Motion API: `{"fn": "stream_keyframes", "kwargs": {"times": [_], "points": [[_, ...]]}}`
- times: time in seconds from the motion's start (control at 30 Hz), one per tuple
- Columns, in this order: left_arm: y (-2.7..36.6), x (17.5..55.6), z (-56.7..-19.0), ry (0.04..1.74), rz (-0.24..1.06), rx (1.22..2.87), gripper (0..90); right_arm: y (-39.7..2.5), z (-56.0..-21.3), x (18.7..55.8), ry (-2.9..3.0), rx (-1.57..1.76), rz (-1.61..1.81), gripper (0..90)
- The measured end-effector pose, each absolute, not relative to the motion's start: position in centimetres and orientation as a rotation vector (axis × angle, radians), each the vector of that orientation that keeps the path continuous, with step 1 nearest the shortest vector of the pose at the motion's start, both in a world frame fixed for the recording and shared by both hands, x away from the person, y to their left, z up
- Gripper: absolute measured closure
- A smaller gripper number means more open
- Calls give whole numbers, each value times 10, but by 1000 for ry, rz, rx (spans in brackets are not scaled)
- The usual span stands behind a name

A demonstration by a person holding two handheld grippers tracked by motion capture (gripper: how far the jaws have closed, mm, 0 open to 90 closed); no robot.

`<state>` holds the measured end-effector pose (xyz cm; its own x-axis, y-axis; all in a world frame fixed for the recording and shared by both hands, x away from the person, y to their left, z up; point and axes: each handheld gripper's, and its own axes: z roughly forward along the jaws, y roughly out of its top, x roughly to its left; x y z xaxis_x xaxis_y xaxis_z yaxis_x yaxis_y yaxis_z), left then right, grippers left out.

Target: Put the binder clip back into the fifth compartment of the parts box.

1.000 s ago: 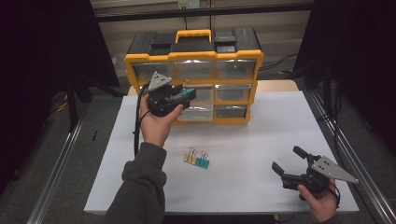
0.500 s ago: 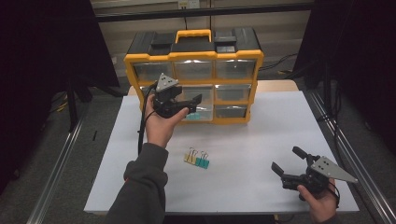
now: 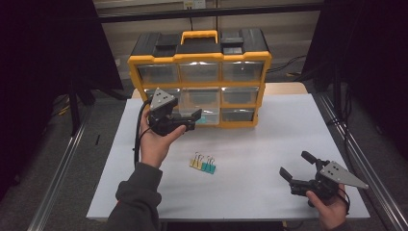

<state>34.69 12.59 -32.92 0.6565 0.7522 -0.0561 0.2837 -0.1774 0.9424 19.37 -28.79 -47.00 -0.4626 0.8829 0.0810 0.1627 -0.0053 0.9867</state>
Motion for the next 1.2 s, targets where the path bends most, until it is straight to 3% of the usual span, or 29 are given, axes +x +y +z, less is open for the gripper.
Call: {"fn": "stream_keyframes", "kwargs": {"times": [1.2], "points": [[142,314,-422,896,426,1810,58,-287,-470,194,1672,1088,1520,16]]}}
